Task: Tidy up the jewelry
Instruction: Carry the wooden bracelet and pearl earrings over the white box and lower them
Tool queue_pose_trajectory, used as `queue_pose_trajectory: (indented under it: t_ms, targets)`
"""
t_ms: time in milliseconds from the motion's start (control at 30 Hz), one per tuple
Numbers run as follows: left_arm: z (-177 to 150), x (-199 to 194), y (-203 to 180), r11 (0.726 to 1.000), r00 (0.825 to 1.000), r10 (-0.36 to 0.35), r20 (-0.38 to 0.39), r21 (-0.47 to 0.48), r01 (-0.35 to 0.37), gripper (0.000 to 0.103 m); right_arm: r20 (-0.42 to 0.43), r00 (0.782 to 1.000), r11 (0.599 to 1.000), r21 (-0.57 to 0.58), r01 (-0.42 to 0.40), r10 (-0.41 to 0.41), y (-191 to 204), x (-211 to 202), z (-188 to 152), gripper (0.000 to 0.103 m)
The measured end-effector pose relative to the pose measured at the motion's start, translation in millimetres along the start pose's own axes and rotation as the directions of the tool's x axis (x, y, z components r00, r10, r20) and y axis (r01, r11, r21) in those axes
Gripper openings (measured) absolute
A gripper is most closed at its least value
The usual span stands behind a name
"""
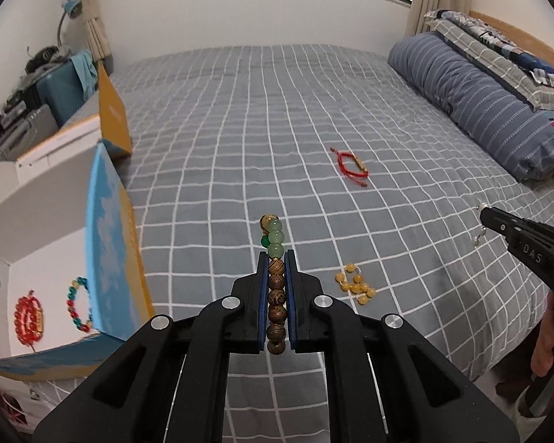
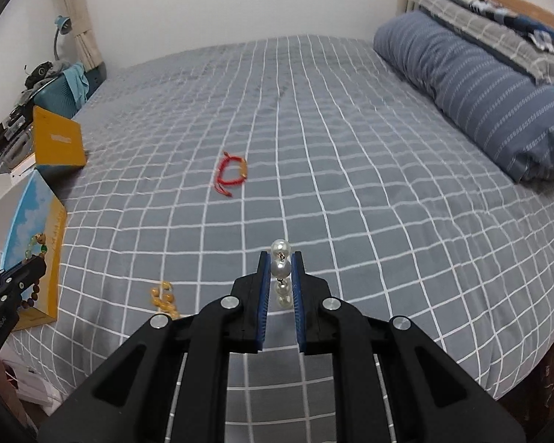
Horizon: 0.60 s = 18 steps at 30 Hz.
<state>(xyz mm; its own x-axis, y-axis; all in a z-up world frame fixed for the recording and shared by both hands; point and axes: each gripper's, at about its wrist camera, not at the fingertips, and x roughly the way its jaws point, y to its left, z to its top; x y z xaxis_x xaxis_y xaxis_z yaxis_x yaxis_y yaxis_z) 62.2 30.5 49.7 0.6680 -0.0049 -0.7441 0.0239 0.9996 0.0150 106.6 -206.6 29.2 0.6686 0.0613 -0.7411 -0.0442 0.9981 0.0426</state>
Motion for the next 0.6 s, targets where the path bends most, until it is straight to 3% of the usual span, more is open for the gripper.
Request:
queue_pose_trajectory:
  t_ms: [600]
  targets:
    - [14.1,-14.6,30.9,0.999,0.999,0.021,0.037,-0.039,-0.020,0.008,0.040,0.997,0.997,-0.059,-0.056,0.059,65.9,-2.4,18.6,0.011]
